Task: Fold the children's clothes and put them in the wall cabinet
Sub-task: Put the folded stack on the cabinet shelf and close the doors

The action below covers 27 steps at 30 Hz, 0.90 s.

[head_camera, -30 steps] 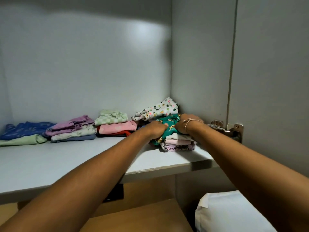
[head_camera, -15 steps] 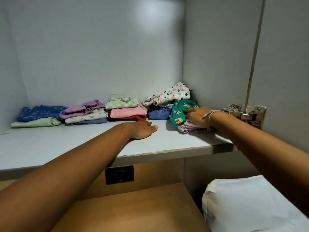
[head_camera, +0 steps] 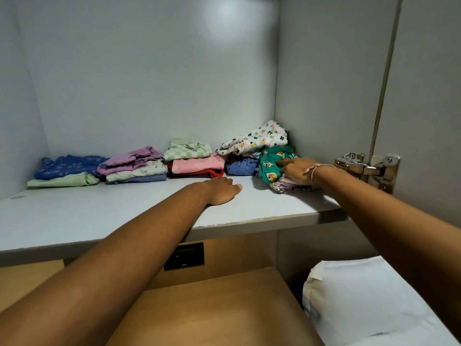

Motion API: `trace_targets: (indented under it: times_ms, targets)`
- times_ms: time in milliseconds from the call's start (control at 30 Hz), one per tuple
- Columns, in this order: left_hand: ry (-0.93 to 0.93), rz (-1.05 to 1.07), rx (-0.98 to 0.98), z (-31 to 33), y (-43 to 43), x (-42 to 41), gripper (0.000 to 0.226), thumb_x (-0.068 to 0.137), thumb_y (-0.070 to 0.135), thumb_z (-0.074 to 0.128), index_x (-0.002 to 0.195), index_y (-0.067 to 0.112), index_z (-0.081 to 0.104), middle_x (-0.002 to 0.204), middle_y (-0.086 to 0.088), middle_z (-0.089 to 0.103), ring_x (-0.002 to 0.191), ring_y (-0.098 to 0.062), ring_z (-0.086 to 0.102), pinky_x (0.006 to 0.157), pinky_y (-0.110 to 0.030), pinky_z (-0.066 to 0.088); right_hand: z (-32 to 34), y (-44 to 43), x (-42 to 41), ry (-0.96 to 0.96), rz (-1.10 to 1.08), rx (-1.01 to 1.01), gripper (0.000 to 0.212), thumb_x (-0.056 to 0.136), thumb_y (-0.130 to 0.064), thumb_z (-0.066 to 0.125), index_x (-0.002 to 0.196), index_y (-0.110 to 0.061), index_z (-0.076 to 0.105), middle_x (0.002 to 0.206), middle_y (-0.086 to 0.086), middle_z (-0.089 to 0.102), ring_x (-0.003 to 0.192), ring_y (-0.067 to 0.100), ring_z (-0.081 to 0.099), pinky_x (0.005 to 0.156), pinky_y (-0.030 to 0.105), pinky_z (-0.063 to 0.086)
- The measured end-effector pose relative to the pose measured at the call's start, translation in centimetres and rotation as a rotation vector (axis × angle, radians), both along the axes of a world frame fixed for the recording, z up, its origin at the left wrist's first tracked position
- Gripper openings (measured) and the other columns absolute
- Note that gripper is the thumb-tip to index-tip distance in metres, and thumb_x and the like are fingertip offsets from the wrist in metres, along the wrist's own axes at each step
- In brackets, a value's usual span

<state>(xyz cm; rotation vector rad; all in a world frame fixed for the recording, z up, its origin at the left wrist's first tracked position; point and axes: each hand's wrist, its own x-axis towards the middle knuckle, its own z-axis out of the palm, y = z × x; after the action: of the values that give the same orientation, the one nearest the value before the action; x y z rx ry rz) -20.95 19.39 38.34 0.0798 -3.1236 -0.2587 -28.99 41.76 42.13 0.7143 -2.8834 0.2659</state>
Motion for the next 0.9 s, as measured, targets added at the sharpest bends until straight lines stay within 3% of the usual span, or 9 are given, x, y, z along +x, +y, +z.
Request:
trace_targets:
  times_ms: [67,167,300,533,700,900]
  targets:
    - [0.061,0.019,0.018,-0.1,0.1,0.3,0.067,0.099,0.054,0.025,0.150,0.011,0.025,0.160,-0.010,0.020,0.147,-0.027,0.020,0.117,-0.040,0.017,0.0,0.2,0.3,0.001,-0.009,-0.016,0.047,0.100,-0.036,0.033,0.147,-0.034,0.031,0.154,0.005,0.034,0.135,0.029,0.037,0.104,0.033,0.032]
    - [0.364,0.022,-0.048,0.3,-0.2,1.7,0.057,0.099,0.049,0.030,0.139,0.010,0.040,0.148,-0.014,0.041,0.134,-0.031,0.038,0.107,-0.044,0.035,-0.3,0.7,1.9,0.118,-0.004,-0.154,0.050,0.098,-0.050,0.032,0.145,-0.032,0.035,0.152,0.007,0.037,0.135,0.030,0.039,0.108,0.039,0.032]
    - [0.710,0.100,-0.026,1.9,-1.9,5.4,0.059,0.100,0.044,0.030,0.150,0.012,0.026,0.160,-0.009,0.022,0.148,-0.028,0.014,0.118,-0.045,0.016,1.1,0.0,6.0,0.420,0.175,-0.352,0.053,0.098,-0.048,0.030,0.143,-0.022,0.040,0.149,0.009,0.042,0.136,0.028,0.038,0.112,0.046,0.029]
    - [1.171,0.417,-0.033,3.9,-4.0,20.1,0.065,0.097,0.048,0.021,0.154,0.018,0.013,0.163,-0.002,0.006,0.150,-0.018,-0.002,0.119,-0.035,-0.005,6.8,-3.6,13.9,0.663,0.521,-0.417,0.060,0.096,-0.045,0.024,0.146,-0.015,0.036,0.150,0.012,0.039,0.140,0.029,0.029,0.116,0.043,0.020]
    - [1.329,0.668,-0.104,4.6,-2.4,34.7,0.065,0.097,0.045,0.026,0.154,0.019,0.011,0.163,0.000,0.005,0.149,-0.015,-0.008,0.121,-0.034,-0.006,8.7,-8.8,22.4,0.772,0.835,-0.389,0.060,0.097,-0.046,0.023,0.149,-0.016,0.028,0.154,0.010,0.032,0.145,0.027,0.019,0.119,0.041,0.012]
    - [1.440,0.885,-0.237,4.4,-0.3,48.7,0.064,0.096,0.041,0.030,0.154,0.017,0.015,0.163,-0.001,0.007,0.149,-0.014,-0.011,0.122,-0.039,-0.004,10.6,-14.4,35.5,0.857,1.093,-0.363,0.062,0.097,-0.047,0.020,0.150,-0.016,0.024,0.156,0.012,0.027,0.146,0.029,0.016,0.120,0.044,0.014]
